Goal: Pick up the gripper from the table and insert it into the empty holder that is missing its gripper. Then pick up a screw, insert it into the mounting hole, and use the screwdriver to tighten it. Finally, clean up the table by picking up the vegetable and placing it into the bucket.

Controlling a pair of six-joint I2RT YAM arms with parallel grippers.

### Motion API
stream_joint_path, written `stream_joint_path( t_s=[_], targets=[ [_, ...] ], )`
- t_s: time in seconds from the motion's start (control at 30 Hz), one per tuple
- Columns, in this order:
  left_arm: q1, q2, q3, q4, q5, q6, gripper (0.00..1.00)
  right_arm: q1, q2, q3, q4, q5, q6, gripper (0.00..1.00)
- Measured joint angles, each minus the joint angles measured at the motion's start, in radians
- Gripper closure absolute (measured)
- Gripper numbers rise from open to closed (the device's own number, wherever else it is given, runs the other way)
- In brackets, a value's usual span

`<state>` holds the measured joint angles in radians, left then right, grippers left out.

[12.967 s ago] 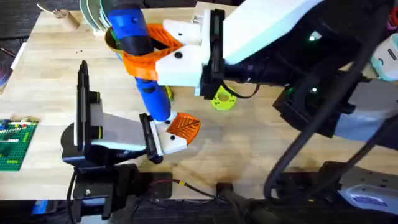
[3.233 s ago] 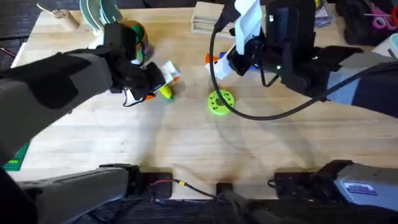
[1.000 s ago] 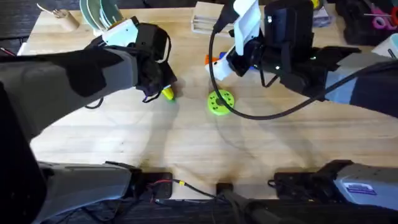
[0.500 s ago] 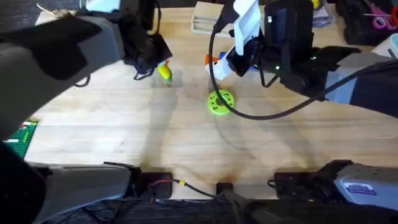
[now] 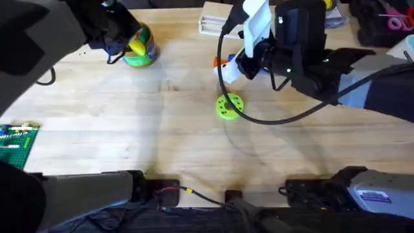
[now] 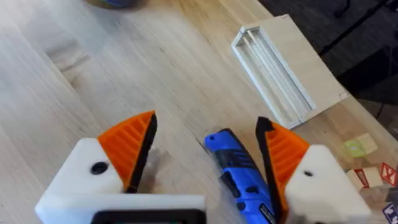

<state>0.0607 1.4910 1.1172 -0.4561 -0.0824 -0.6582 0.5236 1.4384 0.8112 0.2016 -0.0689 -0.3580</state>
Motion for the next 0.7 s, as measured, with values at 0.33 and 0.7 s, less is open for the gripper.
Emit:
stream_joint_path(
  t_s=[0.33, 0.7],
  targets=[
    [0.088, 0.0, 0.0, 0.179, -0.035, 0.001, 0.983, 0.0, 0.0, 0.0, 0.0, 0.0, 0.0, 0.007],
    [0.089, 0.103, 0.0, 0.288, -0.042, 0.007, 0.607, 0.0, 0.0, 0.0, 0.0, 0.0, 0.0, 0.007]
  ],
)
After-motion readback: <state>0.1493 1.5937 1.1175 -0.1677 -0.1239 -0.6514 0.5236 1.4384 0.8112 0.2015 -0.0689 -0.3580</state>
